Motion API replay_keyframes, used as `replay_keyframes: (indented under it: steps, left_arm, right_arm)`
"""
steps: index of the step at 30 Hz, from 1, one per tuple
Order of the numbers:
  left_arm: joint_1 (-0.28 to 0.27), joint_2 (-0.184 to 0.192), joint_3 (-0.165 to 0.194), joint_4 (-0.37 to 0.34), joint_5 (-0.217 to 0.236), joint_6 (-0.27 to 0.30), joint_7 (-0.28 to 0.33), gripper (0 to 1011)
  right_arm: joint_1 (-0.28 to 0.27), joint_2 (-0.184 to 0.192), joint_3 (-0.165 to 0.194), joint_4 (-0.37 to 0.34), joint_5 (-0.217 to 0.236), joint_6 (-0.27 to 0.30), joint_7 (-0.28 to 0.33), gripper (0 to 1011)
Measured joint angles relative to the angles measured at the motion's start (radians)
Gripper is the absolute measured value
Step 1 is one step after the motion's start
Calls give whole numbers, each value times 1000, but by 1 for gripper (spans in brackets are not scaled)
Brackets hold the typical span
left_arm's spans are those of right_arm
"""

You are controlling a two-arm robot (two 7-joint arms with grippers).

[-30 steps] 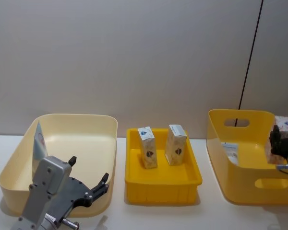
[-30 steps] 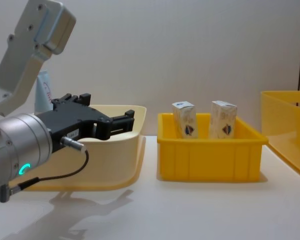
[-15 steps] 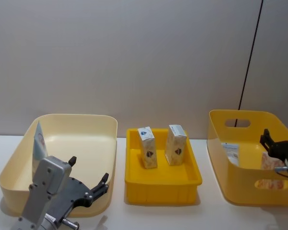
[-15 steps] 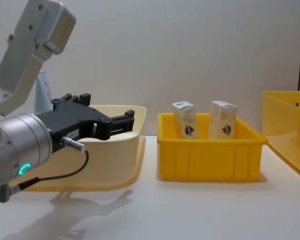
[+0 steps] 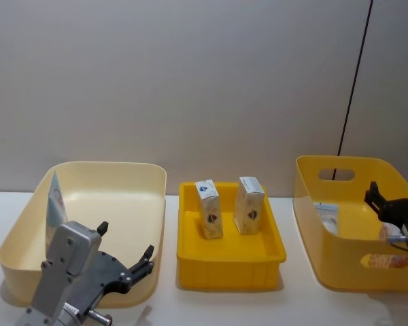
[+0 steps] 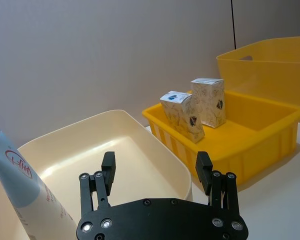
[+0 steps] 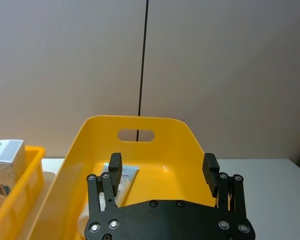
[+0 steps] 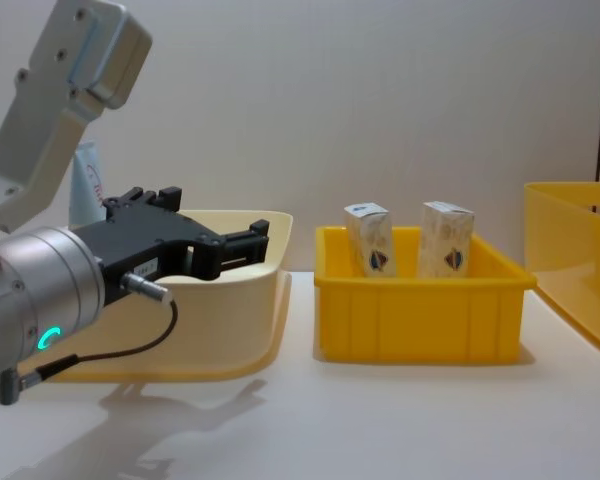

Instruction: Bimanual collaborative sorting of washing and personal care products

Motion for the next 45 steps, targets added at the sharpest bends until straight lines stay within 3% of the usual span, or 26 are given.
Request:
replay_keyframes:
  steps: [13,22,29,45]
  left_arm:
    - [0,0,0,0,0,0,0,1002]
    - [0,0,0,0,0,0,0,1002]
    - [0,0,0,0,0,0,0,1002]
    - [0,0,0,0,0,0,0,1002]
  right_arm:
    - [-30,-9,22,-32,57,-135,76,1001]
    - [-43,-3,12,-40,67,-144,82,1001]
    - [-90,23,-30,-67,98,-165,98,1001]
    - [-246,110,-166,-155,199,-234,150,1001]
